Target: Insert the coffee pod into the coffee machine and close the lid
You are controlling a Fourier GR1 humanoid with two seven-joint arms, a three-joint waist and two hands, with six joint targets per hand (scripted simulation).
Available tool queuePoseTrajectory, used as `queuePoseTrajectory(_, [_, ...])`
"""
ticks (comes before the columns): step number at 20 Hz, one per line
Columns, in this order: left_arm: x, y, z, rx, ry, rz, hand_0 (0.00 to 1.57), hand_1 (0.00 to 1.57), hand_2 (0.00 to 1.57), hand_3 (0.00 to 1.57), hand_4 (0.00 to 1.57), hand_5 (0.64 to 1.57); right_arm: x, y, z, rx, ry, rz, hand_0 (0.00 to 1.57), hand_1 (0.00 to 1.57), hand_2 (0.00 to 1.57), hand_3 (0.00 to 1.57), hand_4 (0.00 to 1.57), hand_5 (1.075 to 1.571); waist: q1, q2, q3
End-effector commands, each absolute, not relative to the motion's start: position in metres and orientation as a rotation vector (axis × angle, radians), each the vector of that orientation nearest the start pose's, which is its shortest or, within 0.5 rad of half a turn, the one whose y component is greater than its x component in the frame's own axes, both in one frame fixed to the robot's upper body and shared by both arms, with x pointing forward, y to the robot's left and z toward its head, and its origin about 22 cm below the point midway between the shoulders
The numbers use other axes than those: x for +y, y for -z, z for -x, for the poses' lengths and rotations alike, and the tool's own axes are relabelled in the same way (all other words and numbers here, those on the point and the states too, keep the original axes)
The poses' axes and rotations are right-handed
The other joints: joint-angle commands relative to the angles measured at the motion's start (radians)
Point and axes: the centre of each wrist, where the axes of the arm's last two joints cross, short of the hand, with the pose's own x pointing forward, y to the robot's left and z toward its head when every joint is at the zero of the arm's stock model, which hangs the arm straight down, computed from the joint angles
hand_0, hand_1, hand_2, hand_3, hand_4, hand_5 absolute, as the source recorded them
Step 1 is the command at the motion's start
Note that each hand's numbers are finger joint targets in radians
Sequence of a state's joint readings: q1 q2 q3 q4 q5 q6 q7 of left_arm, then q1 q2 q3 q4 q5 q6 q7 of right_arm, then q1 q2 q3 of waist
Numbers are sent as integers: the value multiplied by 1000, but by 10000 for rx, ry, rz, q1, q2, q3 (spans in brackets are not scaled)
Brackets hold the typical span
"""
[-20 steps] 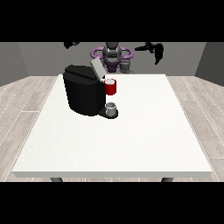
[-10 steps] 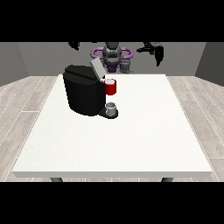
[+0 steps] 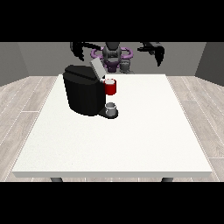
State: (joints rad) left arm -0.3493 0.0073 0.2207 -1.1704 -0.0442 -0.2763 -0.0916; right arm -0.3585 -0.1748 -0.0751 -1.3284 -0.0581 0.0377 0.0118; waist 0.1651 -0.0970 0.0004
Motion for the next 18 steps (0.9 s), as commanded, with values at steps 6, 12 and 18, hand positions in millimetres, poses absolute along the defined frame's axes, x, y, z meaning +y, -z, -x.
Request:
queuePoseTrajectory(6, [259, 2, -303, -16328, 1426, 891, 0, 0, 0, 0, 0, 1571, -241, -50, -350, -16798, -1897, -185, 0, 0, 0, 0, 0, 1571, -524, 988, -4])
queuePoseTrajectory(12, [282, -31, -311, -16809, 1402, 1034, 0, 0, 0, 0, 0, 1571, -226, -60, -365, -16890, -2241, -96, 0, 0, 0, 0, 0, 1571, -394, 1252, -5])
queuePoseTrajectory(18, [270, -27, -310, -17093, 1075, 783, 0, 0, 0, 0, 0, 1571, -218, -63, -377, -17260, -2541, -238, 0, 0, 0, 0, 0, 1571, -576, 1765, -5])
